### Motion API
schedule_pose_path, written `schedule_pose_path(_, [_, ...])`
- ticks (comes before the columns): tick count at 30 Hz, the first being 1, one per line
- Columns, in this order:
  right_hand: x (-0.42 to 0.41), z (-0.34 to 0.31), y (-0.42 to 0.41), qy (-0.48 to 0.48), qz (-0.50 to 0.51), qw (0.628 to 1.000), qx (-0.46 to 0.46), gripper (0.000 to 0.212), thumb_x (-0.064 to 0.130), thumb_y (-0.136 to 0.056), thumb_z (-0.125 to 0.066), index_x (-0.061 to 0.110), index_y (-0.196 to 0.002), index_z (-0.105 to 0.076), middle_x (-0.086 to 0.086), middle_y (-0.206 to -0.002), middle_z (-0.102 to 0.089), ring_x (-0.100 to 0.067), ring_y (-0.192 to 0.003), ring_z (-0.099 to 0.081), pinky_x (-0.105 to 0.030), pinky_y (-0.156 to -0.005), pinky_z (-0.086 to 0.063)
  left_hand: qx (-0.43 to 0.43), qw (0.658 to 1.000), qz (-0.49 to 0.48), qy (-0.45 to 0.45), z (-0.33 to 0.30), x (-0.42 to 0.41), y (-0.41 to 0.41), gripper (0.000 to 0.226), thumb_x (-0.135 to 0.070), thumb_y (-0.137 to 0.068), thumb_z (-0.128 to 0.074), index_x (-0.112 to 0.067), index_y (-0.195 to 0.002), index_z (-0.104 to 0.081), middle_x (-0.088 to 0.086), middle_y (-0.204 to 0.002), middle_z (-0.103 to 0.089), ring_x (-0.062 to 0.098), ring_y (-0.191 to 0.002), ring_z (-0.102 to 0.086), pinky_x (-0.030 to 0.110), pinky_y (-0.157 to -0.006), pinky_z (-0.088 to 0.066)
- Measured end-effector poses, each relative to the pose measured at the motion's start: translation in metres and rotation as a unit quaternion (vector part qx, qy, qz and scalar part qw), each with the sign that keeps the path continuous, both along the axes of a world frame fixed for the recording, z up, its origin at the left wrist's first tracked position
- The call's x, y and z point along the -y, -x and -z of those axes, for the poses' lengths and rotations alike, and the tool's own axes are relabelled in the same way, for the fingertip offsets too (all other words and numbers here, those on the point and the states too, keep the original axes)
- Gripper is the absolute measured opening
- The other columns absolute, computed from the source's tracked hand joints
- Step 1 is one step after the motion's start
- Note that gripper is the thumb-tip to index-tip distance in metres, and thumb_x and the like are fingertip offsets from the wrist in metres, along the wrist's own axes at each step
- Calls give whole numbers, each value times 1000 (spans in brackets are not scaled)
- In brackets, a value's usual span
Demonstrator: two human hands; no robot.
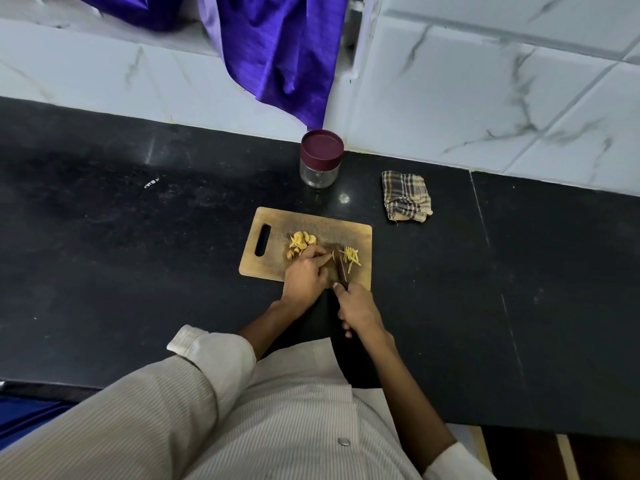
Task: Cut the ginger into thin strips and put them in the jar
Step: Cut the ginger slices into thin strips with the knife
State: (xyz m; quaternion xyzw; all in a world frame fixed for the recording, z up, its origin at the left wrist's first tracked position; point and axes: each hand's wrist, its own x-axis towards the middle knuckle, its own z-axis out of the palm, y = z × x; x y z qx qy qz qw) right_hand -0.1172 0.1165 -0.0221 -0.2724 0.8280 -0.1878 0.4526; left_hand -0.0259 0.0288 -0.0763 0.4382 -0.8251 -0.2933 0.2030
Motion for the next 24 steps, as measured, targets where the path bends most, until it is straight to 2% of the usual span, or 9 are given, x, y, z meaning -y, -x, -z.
schedule_pose_path(5, [2,10,-8,-7,-35,999,-28,29,33,-105,-38,9,-104,-56,-12,-85,-60,-19,-51,-55,-24,-36,-41,-35,999,-6,-3,-2,-1,-2,34,1,-89,-53,-1,-121,-63,7,-123,-55,17,-103,-59,27,-91,-50])
schedule_pose_path(10, [2,8,6,-29,-21,997,-70,35,39,-104,-40,9,-110,-58,-15,-98,-66,-21,-57,-60,-26,-40,-45,-21,1000,-10,-2,0,-2,-2,34,-2,-90,-54,-3,-122,-63,8,-126,-54,18,-105,-58,28,-91,-50])
schedule_pose_path(14, [-6,1,14,-14,-12,999,-45,34,39,-105,-40,10,-112,-57,-10,-85,-60,-17,-53,-55,-23,-37,-42,-15,1000,-7,-4,-1,-1,-1,34,-3,-89,-54,-4,-122,-63,8,-127,-54,20,-108,-57,30,-93,-48])
schedule_pose_path(19, [-19,-2,11,-19,-22,999,-29,30,38,-105,-40,14,-111,-56,-6,-76,-57,-15,-52,-53,-27,-42,-46,-69,996,-10,-49,-8,7,-7,32,1,-90,-53,-6,-119,-65,7,-123,-57,13,-102,-56,17,-92,-42])
schedule_pose_path(24, [-25,0,15,40,-4,999,-20,32,39,-105,-41,12,-112,-55,-7,-81,-55,-15,-53,-50,-26,-41,-44,-123,987,-70,-82,-20,19,-26,32,0,-90,-55,-10,-119,-65,-4,-120,-57,6,-98,-56,18,-91,-46])
